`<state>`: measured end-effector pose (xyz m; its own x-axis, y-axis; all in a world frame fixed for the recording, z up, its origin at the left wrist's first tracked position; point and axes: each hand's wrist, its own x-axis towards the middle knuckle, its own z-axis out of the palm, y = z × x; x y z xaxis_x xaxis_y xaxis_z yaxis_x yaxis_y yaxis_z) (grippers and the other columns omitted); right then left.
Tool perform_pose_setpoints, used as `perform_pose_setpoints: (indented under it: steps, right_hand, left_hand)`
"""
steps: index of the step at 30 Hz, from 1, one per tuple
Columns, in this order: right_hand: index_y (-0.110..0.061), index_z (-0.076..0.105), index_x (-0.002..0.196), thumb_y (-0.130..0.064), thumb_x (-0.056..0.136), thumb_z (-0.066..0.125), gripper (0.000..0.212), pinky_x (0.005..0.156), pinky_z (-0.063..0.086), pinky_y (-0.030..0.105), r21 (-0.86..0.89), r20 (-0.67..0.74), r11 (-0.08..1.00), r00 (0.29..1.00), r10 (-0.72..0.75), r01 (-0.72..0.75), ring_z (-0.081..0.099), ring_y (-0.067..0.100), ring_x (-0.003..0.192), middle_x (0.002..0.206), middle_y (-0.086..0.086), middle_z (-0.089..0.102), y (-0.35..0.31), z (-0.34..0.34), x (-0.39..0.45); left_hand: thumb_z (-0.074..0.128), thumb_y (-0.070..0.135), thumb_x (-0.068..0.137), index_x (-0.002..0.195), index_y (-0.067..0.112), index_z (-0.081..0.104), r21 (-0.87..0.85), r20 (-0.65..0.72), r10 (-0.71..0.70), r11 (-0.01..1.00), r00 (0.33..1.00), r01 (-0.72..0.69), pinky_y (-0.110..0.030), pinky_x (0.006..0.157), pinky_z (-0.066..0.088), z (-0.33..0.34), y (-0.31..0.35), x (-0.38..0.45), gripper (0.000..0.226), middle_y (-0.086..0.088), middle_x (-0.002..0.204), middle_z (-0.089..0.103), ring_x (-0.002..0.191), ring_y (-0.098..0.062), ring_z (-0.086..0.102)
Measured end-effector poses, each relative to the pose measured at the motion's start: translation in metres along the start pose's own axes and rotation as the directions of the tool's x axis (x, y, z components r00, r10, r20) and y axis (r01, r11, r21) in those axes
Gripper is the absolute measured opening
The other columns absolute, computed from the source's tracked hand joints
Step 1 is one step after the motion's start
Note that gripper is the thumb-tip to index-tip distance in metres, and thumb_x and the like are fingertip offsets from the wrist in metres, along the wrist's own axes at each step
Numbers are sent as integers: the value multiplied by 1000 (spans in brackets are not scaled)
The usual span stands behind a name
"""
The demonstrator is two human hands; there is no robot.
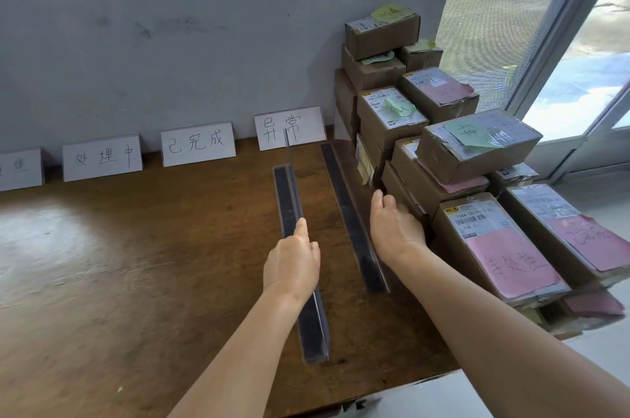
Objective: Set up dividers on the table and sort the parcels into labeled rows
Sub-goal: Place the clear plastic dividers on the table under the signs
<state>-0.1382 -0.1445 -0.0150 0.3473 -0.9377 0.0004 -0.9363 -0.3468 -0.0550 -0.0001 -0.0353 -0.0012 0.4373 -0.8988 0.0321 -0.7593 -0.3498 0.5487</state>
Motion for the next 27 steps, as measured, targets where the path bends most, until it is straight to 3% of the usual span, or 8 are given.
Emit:
perform_pose_setpoints:
  steps: [4,13,16,19,22,27]
  right_hand:
    - [-3,14,146,-11,89,61,74,82,48,31,20,-30,1000,999,-16,16,46,29,118,138,16,38,2,1,-5]
    - [-9,14,148,-25,91,61,76,94,45,33,96,-39,992,996,-81,85,39,26,127,146,12,32,4,0,-16]
    - [-8,9,148,-34,92,57,79,103,38,36,100,-60,992,996,-69,75,28,27,136,150,12,25,2,0,-20]
    - [-9,5,150,-39,93,51,79,113,21,37,79,-101,993,992,-78,86,12,27,144,155,12,17,-5,0,-26]
    - [-12,5,151,-40,95,48,76,112,9,33,110,-146,984,981,-124,141,8,23,145,157,7,16,-16,0,-32]
    - [-19,9,151,-41,96,45,70,111,5,32,204,-155,951,967,-202,231,6,19,146,158,1,17,-37,-2,-42]
  left_hand:
    - [47,24,100,149,18,29,-23,21,8,1000,1000,-8,-10,54,45,-2,0,-1,53,8,84,64,59,-6,59]
    - [45,27,101,149,18,30,-37,30,36,999,999,-35,-19,63,54,-5,-2,-3,51,4,89,69,62,-7,63]
    - [46,28,100,149,19,31,-50,29,35,998,999,-33,-19,66,55,-7,-3,-3,51,2,100,70,67,-8,65]
    - [48,28,99,148,21,32,-54,26,16,998,1000,-15,-17,65,51,-7,-4,-2,52,2,107,70,69,-9,66]
    - [49,28,99,148,21,32,-57,16,7,998,1000,-6,-16,64,49,-6,-3,-3,53,3,107,70,74,-10,67]
    - [50,29,98,148,24,33,-95,31,18,995,999,-15,-29,88,52,-7,-8,-3,53,1,125,64,103,-16,66]
